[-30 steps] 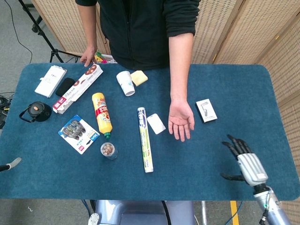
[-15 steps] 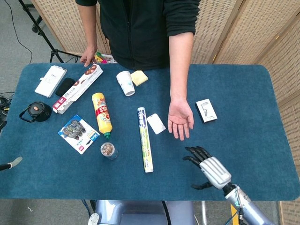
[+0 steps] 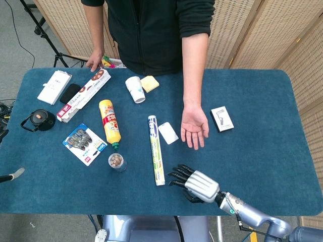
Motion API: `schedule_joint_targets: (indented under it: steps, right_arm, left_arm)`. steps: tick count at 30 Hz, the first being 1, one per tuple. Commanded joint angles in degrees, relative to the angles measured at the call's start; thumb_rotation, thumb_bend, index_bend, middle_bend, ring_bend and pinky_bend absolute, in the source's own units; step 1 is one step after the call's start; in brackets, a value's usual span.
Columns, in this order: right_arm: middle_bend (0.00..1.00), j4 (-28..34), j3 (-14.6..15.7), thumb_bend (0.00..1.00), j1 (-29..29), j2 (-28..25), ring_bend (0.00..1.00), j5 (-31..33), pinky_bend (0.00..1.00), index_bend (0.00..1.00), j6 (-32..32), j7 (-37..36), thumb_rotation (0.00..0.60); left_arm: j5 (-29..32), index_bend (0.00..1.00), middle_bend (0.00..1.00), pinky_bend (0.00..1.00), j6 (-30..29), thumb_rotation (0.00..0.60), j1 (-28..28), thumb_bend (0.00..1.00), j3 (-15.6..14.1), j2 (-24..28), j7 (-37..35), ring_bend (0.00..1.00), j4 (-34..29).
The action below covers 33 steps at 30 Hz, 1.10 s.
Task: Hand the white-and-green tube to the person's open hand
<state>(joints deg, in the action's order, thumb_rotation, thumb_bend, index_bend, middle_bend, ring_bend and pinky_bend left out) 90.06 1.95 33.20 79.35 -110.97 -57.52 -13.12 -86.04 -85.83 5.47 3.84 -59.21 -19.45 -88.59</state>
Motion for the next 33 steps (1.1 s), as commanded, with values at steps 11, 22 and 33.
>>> schedule_joint_targets:
  steps: [11, 22, 33]
  right_arm:
    - [0.16, -1.22, -6.23, 0.88, 5.44, 11.03, 0.00, 8.21, 0.05, 0.27, 8.21, 21.76, 0.600]
    - [0.17, -2.90, -5.33, 0.88, 7.50, 15.52, 0.00, 10.49, 0.05, 0.28, 10.07, 32.81, 0.600]
    - [0.21, -3.95, -3.80, 0.83, 7.06, 13.96, 0.00, 12.66, 0.05, 0.31, 10.14, 43.81, 0.600]
  left_arm:
    - [0.44, 0.02, 0.00, 0.00, 1.10, 0.600, 0.40, 0.00, -0.02, 0.04, -0.13, 0.00, 0.03]
    - [1.11, 0.02, 0.00, 0.00, 1.77, 0.600, 0.61, 0.00, 0.19, 0.11, -0.58, 0.00, 0.34]
    - [1.01, 0.02, 0.00, 0.00, 1.66, 0.600, 0.60, 0.00, 0.16, 0.01, -0.17, 0.00, 0.15]
